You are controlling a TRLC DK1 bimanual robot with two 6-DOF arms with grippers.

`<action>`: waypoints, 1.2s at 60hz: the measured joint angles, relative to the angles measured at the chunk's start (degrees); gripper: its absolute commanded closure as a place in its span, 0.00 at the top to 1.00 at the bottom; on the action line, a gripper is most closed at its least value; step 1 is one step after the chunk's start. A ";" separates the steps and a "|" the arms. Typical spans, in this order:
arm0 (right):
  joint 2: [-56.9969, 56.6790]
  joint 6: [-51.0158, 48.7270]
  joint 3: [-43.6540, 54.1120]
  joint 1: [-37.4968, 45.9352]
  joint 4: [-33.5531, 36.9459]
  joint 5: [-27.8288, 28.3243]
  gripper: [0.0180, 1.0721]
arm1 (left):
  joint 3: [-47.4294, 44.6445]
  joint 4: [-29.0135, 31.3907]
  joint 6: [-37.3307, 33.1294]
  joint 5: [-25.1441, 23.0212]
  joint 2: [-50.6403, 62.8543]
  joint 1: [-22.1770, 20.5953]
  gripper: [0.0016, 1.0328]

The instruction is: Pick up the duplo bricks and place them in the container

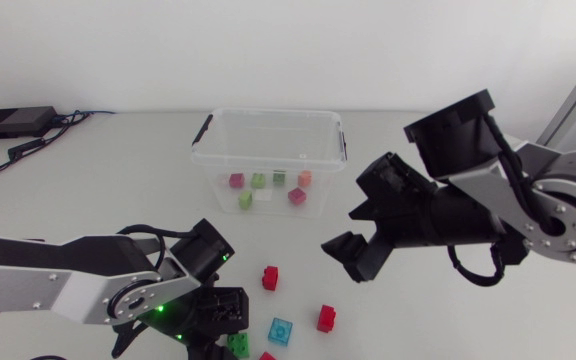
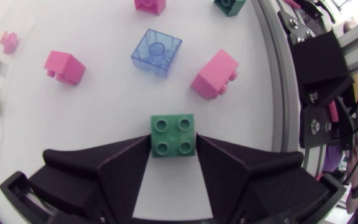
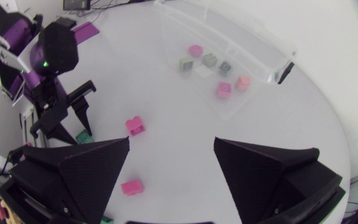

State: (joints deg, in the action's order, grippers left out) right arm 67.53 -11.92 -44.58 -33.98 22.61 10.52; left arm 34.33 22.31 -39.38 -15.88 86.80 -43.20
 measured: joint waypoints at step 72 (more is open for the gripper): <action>18.84 -12.15 9.18 -9.44 -5.53 0.22 0.59 | 17.79 -1.66 6.14 -3.39 -14.45 17.99 0.14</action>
State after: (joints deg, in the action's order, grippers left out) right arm 86.37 -24.08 -35.40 -43.42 17.08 10.74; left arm 52.12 20.64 -33.23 -19.27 72.36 -25.21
